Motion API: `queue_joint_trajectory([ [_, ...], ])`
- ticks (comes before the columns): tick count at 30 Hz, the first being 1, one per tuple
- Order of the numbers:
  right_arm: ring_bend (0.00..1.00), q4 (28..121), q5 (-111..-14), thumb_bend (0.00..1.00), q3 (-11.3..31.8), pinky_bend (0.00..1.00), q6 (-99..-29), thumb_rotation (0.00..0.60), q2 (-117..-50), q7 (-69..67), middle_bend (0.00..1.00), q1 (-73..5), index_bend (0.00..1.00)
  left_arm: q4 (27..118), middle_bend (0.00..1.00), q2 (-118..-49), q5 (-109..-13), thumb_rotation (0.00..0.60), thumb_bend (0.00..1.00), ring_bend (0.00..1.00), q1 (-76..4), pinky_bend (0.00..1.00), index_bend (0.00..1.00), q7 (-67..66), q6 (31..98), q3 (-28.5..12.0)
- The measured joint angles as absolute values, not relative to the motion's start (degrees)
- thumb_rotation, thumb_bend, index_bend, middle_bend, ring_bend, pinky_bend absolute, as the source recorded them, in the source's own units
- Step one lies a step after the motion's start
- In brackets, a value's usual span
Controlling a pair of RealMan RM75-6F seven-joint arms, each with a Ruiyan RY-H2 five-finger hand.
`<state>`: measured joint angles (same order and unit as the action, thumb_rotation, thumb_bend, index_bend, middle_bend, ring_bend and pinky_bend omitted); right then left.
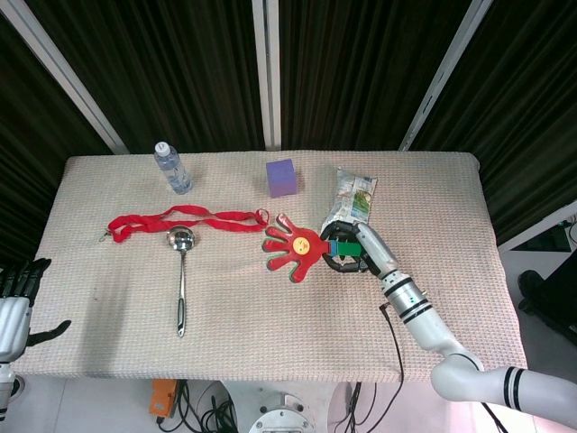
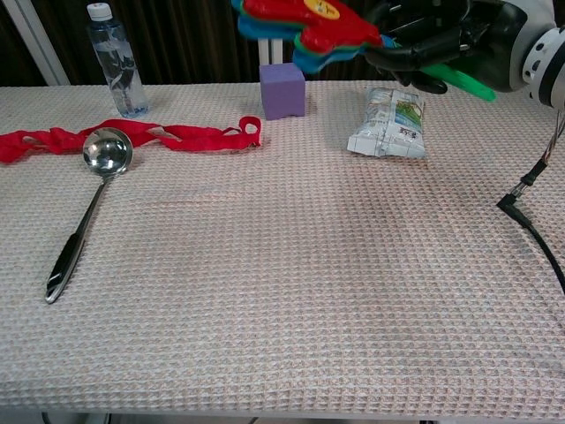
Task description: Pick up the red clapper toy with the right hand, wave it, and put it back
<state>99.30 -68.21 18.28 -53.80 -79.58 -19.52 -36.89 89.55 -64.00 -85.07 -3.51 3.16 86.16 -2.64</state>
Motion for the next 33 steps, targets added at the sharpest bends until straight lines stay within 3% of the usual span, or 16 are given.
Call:
queue_joint_trajectory([
  [6, 0.69, 103.62, -59.80, 0.38, 17.77, 0.87, -55.15, 0.600, -76.81, 18.51, 0.63, -39.68, 0.98, 89.59, 0.07, -64.02, -85.05, 0.600, 0.09, 0.00, -3.56, 0.04, 0.07, 3.28, 86.09, -2.67],
  [9, 0.71, 105.31, -57.25, 0.38, 18.04, 0.87, -55.56, 0.600, -75.81, 29.87, 0.63, -40.40, 0.98, 89.60, 0.07, -63.99, -85.06, 0.600, 0.09, 0.00, -3.54, 0.04, 0.07, 3.28, 86.16, -2.68],
  [16, 0.71, 107.38, -56.31, 0.37, 20.15, 0.87, -56.08, 0.600, -75.27, 34.27, 0.61, -39.75, 0.96, 89.65, 0.07, -63.97, -85.02, 0.600, 0.09, 0.00, -3.54, 0.04, 0.07, 3.28, 86.14, -2.70],
  [20, 0.71, 107.88, -57.65, 0.38, 22.16, 0.87, -55.28, 0.600, -75.64, 23.35, 0.61, -38.08, 0.96, 89.62, 0.07, -64.00, -85.10, 0.600, 0.09, 0.00, -3.58, 0.04, 0.07, 3.28, 86.17, -2.71],
  [23, 0.71, 107.76, -59.50, 0.44, 23.87, 0.87, -54.25, 0.600, -75.89, 8.37, 0.62, -36.40, 0.96, 89.61, 0.07, -63.95, -85.09, 0.600, 0.09, 0.00, -3.52, 0.04, 0.07, 3.35, 86.23, -2.70],
  [33, 0.71, 103.75, -70.13, 0.45, 29.27, 0.87, -51.12, 0.600, -75.30, -65.43, 0.62, -31.43, 0.96, 89.59, 0.07, -64.22, -85.25, 0.600, 0.09, 0.00, -3.72, 0.04, 0.07, 3.13, 86.16, -2.76],
])
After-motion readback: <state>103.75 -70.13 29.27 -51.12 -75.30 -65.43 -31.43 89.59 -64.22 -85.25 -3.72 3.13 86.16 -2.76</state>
